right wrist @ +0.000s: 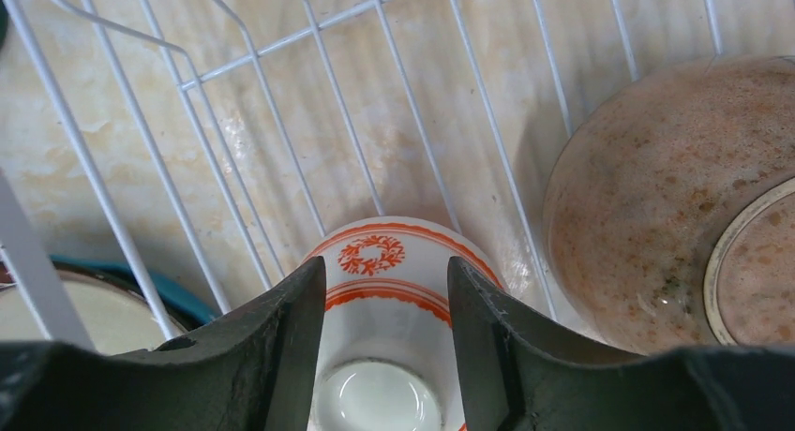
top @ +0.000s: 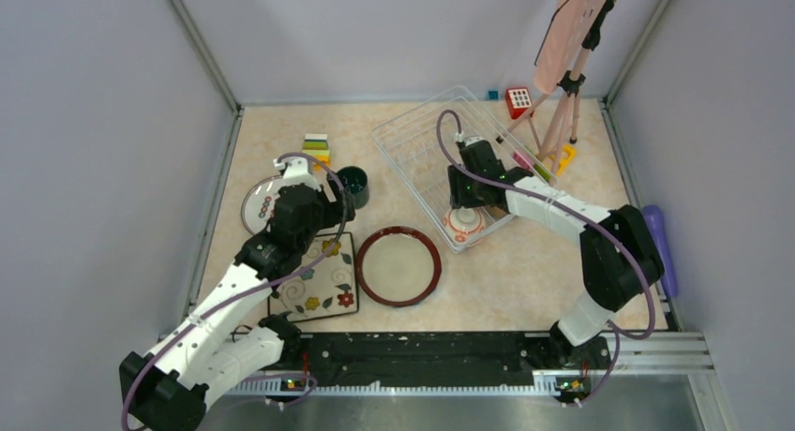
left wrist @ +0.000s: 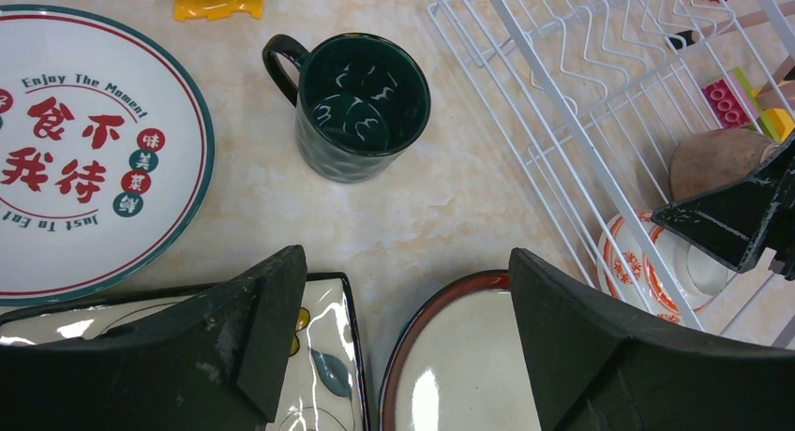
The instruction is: Load the mixed dishes into the dish rack
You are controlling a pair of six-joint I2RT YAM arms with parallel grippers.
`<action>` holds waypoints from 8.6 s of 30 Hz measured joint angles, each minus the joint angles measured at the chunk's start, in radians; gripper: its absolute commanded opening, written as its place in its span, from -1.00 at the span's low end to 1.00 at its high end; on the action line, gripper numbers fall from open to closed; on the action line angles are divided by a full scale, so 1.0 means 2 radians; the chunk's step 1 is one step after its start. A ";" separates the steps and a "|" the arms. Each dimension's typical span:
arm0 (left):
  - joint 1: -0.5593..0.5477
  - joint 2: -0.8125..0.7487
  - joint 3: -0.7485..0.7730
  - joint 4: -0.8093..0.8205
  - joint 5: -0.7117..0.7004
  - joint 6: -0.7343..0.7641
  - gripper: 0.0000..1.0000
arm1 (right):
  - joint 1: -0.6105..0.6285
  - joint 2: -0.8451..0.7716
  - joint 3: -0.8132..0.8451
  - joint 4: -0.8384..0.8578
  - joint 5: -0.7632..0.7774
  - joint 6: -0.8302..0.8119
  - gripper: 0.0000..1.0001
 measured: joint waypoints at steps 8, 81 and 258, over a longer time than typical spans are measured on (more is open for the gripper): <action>0.000 0.000 0.000 0.001 0.008 0.000 0.68 | -0.005 -0.015 0.004 -0.023 -0.005 0.006 0.43; 0.052 0.096 0.038 0.003 0.014 0.001 0.68 | -0.029 -0.113 0.023 0.007 -0.114 0.033 0.28; 0.058 -0.099 0.073 -0.152 0.163 0.088 0.47 | -0.089 -0.024 0.124 0.272 0.036 -0.362 -1.00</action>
